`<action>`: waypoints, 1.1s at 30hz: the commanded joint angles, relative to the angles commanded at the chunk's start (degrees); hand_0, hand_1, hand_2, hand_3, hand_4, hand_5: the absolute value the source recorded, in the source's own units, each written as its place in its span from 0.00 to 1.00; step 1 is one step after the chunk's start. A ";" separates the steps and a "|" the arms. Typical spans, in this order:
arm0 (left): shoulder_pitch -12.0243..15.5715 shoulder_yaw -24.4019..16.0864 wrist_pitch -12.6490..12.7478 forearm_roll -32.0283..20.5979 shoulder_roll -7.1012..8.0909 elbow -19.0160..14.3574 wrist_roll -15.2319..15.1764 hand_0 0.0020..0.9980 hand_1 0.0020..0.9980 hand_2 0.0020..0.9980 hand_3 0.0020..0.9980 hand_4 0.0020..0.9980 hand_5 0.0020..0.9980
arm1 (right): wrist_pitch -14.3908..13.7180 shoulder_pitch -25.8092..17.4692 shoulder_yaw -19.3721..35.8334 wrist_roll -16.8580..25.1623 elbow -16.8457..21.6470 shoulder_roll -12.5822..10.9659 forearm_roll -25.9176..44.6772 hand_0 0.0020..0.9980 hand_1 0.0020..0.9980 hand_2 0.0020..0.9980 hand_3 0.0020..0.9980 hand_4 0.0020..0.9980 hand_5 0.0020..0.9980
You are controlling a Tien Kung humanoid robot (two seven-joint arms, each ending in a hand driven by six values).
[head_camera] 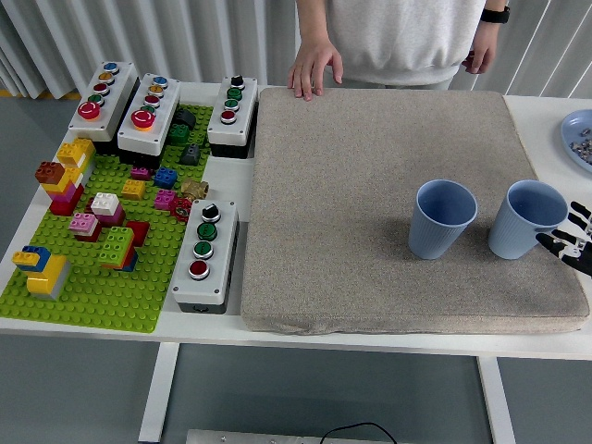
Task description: Pick cup pour cup place
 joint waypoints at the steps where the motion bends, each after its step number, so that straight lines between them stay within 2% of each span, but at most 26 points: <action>1: -0.03 0.00 0.00 0.02 0.00 0.00 0.00 0.74 0.74 0.81 0.68 0.52 0.92 | 0.04 0.05 -0.06 -0.01 0.00 0.06 -0.01 0.89 0.88 1.00 0.99 0.92 0.42; 9: -0.01 -1.66 0.08 1.72 -0.02 0.01 0.35 0.74 0.74 0.81 0.68 0.52 0.92 | -0.12 0.07 -0.38 -0.09 0.10 0.10 -0.28 0.89 0.88 1.00 0.99 0.91 0.40; 15: 0.02 -0.38 0.03 0.43 -0.07 0.01 0.12 0.74 0.74 0.81 0.68 0.52 0.92 | -0.40 0.50 -1.00 0.05 -0.25 0.55 -0.62 0.89 0.88 1.00 0.99 0.91 0.39; 33: 0.04 -0.53 0.06 0.58 -0.33 -0.14 0.26 0.74 0.74 0.81 0.68 0.52 0.92 | -1.83 2.53 -2.54 1.45 -1.86 2.11 -1.80 0.89 0.88 1.00 0.99 0.89 0.35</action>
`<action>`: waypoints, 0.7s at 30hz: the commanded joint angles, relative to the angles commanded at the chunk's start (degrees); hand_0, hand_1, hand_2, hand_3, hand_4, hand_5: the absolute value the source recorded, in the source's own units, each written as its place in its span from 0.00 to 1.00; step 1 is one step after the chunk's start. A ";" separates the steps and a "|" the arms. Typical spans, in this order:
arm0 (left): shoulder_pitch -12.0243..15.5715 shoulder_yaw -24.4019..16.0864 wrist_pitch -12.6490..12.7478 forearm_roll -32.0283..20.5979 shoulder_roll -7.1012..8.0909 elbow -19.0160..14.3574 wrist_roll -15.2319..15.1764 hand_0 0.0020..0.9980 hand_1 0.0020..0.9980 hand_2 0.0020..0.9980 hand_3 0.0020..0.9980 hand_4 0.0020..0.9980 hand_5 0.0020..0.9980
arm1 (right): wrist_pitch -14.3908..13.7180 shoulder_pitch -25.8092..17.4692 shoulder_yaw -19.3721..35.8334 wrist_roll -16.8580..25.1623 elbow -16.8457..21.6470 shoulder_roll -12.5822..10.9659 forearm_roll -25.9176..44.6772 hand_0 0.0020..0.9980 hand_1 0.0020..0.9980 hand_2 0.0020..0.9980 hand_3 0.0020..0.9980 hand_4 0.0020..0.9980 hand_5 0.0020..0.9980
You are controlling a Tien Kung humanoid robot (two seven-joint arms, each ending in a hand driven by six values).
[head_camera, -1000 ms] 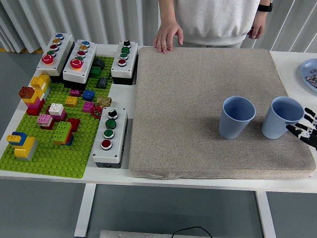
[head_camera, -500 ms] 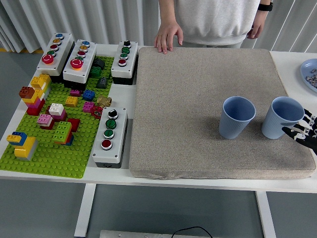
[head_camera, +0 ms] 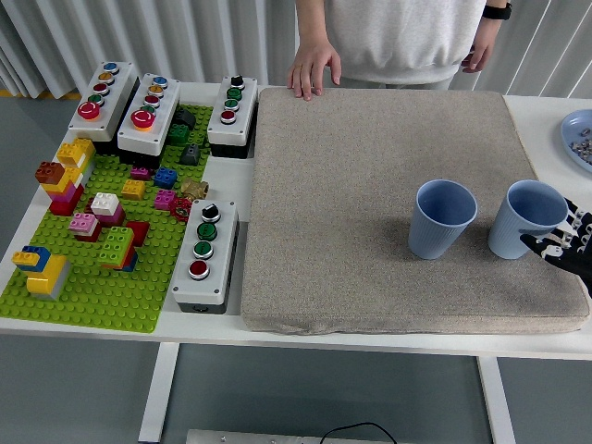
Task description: Pick cup pour cup place
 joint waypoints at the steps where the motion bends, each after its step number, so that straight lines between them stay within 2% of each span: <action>1: 0.01 -0.04 0.00 0.06 -0.02 -0.01 0.02 0.74 0.74 0.81 0.68 0.52 0.92 | -0.06 0.02 -0.05 0.09 -0.02 0.05 -0.06 0.89 0.88 1.00 0.99 0.89 0.34; 21: 0.11 -0.05 -0.04 0.17 -0.16 -0.17 0.04 0.74 0.74 0.81 0.68 0.52 0.92 | -0.86 1.37 -1.68 0.73 -1.42 1.26 -1.17 0.89 0.88 0.99 0.99 0.88 0.33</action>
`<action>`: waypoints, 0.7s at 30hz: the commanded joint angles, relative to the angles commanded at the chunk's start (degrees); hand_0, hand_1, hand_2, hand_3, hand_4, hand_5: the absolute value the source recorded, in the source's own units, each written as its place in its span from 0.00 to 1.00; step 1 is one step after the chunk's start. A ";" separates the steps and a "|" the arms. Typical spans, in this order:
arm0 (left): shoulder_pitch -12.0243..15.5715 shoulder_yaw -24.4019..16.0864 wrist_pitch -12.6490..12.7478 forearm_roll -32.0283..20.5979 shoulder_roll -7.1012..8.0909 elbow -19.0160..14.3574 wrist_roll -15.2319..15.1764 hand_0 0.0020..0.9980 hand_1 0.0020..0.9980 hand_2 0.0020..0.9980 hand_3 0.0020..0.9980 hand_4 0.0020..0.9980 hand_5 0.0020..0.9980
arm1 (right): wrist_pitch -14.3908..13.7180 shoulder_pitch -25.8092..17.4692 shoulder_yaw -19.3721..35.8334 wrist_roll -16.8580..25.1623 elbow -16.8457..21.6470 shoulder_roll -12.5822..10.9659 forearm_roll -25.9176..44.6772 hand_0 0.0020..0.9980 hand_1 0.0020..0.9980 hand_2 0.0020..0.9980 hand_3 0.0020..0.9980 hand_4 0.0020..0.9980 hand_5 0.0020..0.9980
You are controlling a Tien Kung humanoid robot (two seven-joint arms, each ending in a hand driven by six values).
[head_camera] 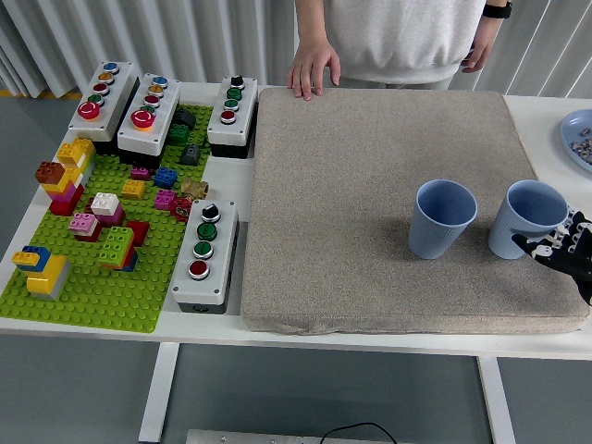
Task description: Pick cup pour cup place
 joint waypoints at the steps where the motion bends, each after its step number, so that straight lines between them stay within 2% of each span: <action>1: -0.05 -0.02 -0.01 0.03 -0.04 -0.01 0.01 0.74 0.74 0.81 0.68 0.52 0.92 | -0.01 0.23 -0.16 0.02 -0.18 0.07 -0.08 0.89 0.88 0.99 0.99 0.88 0.33; 21: -0.33 -0.46 0.02 0.62 -0.24 -0.03 0.13 0.74 0.74 0.81 0.68 0.52 0.92 | -0.27 2.43 -1.42 0.45 -2.26 1.34 -0.73 0.89 0.88 0.99 0.98 0.88 0.32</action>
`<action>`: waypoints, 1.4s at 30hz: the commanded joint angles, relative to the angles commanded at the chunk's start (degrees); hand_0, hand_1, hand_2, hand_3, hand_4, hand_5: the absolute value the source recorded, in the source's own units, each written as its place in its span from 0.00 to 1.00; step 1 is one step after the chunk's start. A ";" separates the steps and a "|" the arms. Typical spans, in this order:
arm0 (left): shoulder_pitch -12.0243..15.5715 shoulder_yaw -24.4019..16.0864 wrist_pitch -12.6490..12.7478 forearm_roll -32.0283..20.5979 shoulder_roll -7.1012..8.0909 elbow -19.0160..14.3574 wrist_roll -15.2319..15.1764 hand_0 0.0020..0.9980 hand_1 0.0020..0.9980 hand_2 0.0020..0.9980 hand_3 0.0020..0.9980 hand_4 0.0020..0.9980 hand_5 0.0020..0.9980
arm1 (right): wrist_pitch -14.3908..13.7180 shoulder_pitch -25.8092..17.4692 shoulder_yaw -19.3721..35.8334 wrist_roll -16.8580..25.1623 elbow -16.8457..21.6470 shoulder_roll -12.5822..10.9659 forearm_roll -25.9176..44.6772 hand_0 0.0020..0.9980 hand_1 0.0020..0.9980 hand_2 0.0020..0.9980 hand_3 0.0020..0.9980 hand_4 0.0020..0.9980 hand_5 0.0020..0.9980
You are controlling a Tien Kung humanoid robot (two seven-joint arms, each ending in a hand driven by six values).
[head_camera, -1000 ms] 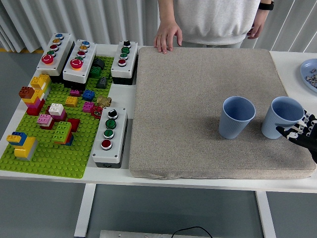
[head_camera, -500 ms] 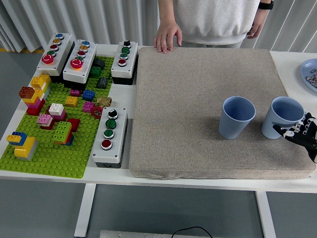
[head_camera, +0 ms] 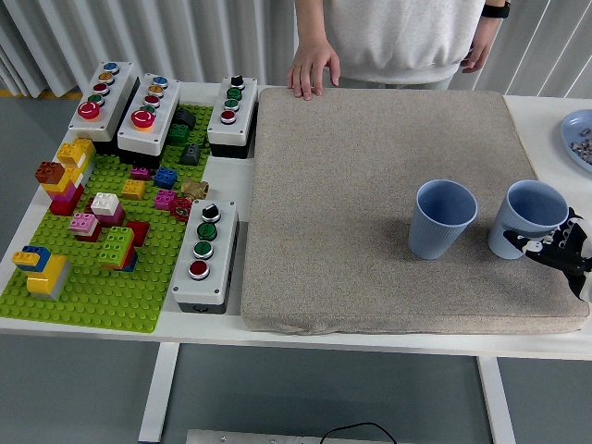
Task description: Pick cup pour cup place
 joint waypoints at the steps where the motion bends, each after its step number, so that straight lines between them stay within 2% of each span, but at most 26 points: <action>1: -0.01 0.00 0.00 0.02 0.01 0.00 0.00 0.74 0.74 0.81 0.68 0.52 0.92 | 0.01 0.13 -0.08 0.05 -0.09 0.05 0.07 0.89 0.88 0.99 0.98 0.88 0.32; 18: 0.18 -0.30 0.02 0.51 0.14 -0.05 0.05 0.74 0.74 0.81 0.68 0.52 0.93 | -0.38 1.61 -1.70 0.44 -1.59 0.50 0.14 0.89 0.88 0.98 0.98 0.87 0.32; 20: 0.22 -0.26 0.03 0.50 0.17 -0.06 0.03 0.74 0.74 0.81 0.68 0.52 0.93 | -0.82 1.73 -1.83 0.55 -1.75 0.53 0.07 0.88 0.86 0.95 0.94 0.88 0.32; 25: 0.17 -0.24 0.06 0.47 0.19 -0.08 -0.01 0.74 0.74 0.81 0.68 0.52 0.93 | -2.24 1.88 -2.23 1.74 -1.84 0.42 0.58 0.88 0.86 0.95 0.94 0.88 0.32; 26: 0.16 -0.27 0.07 0.52 0.20 -0.09 -0.01 0.74 0.74 0.81 0.68 0.52 0.93 | -2.53 1.95 -2.33 2.01 -1.89 0.43 0.69 0.87 0.82 0.85 0.88 0.86 0.29; 31: 0.13 -0.30 0.09 0.54 0.19 -0.10 -0.03 0.74 0.74 0.81 0.68 0.52 0.93 | -3.26 2.20 -2.75 2.53 -2.01 0.37 0.83 0.87 0.82 0.85 0.88 0.86 0.29; 32: 0.11 -0.30 0.08 0.56 0.19 -0.11 -0.02 0.74 0.74 0.80 0.68 0.52 0.93 | -3.38 2.27 -2.86 2.62 -2.06 0.40 0.99 0.85 0.76 0.74 0.84 0.85 0.27; 37: 0.01 -0.23 0.08 0.47 0.18 -0.11 -0.06 0.74 0.74 0.80 0.68 0.52 0.93 | -3.55 2.53 -3.24 2.64 -2.11 0.53 1.15 0.85 0.76 0.74 0.84 0.85 0.27; 38: -0.02 -0.21 0.08 0.46 0.18 -0.11 -0.06 0.74 0.74 0.81 0.68 0.52 0.93 | -3.57 2.56 -3.29 2.64 -2.13 0.53 1.16 0.83 0.73 0.66 0.75 0.84 0.25; 42: -0.08 -0.23 0.08 0.47 0.16 -0.10 -0.03 0.74 0.74 0.81 0.68 0.52 0.93 | -3.48 2.56 -3.38 2.70 -2.07 0.47 1.29 0.83 0.73 0.66 0.75 0.84 0.25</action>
